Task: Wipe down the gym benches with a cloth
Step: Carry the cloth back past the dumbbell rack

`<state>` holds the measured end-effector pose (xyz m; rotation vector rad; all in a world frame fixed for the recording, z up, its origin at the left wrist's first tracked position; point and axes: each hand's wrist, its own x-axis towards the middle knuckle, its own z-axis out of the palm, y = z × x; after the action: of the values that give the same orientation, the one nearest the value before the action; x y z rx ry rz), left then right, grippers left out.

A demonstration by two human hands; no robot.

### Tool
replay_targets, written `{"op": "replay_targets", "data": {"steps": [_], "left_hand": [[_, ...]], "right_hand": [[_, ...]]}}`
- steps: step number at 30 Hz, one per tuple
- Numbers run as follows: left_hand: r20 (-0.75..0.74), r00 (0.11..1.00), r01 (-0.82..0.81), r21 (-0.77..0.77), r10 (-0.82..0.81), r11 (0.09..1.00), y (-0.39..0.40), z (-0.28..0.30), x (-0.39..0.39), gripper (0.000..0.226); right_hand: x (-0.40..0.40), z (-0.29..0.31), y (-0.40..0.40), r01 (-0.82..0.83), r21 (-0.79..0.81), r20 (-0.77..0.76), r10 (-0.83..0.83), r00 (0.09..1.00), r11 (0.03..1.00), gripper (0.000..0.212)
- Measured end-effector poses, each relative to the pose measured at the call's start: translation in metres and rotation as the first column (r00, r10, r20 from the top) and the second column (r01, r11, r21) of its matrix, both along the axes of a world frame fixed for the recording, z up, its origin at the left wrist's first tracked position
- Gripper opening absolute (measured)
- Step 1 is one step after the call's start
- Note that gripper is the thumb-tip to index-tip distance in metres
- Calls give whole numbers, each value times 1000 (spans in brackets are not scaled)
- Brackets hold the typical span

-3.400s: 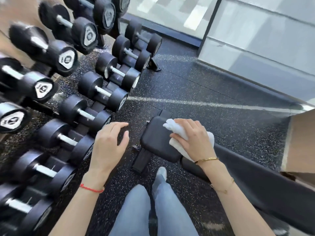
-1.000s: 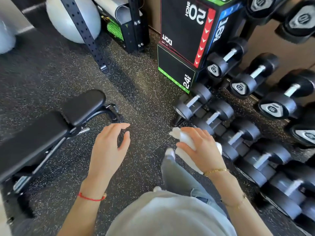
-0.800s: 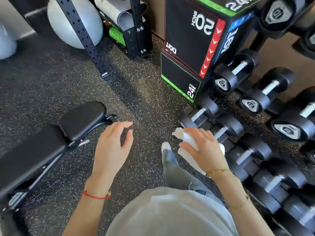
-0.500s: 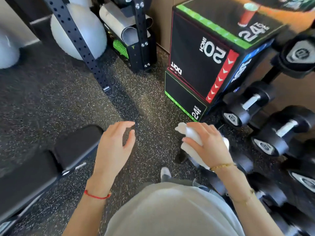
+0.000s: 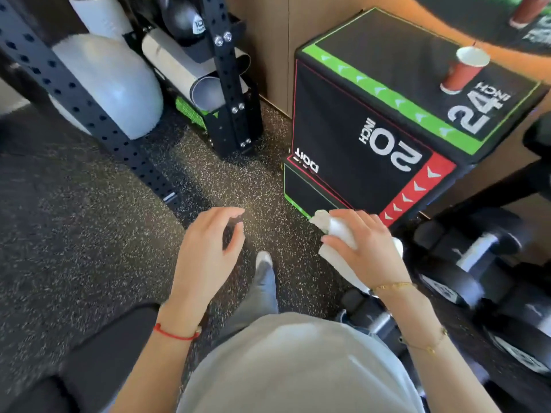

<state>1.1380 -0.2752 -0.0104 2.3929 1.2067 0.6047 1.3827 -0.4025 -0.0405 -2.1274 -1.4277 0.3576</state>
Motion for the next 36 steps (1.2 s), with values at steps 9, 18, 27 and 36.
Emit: {"op": "replay_targets", "data": {"steps": [9, 18, 27, 36], "left_hand": [[-18, 980, 201, 57, -201, 978, 226, 26, 98, 25], [-18, 911, 412, 42, -412, 910, 366, 28, 219, 26], [24, 861, 507, 39, -508, 861, 445, 19, 345, 23], [18, 804, 595, -7, -595, 804, 488, 9, 423, 24]], "right_hand": [[60, 13, 181, 200, 42, 2, -201, 980, 979, 42], [155, 24, 279, 424, 30, -10, -424, 906, 905, 41], [274, 17, 363, 477, 51, 47, -479, 876, 877, 51], [345, -20, 419, 505, -36, 144, -495, 857, 863, 56]]}}
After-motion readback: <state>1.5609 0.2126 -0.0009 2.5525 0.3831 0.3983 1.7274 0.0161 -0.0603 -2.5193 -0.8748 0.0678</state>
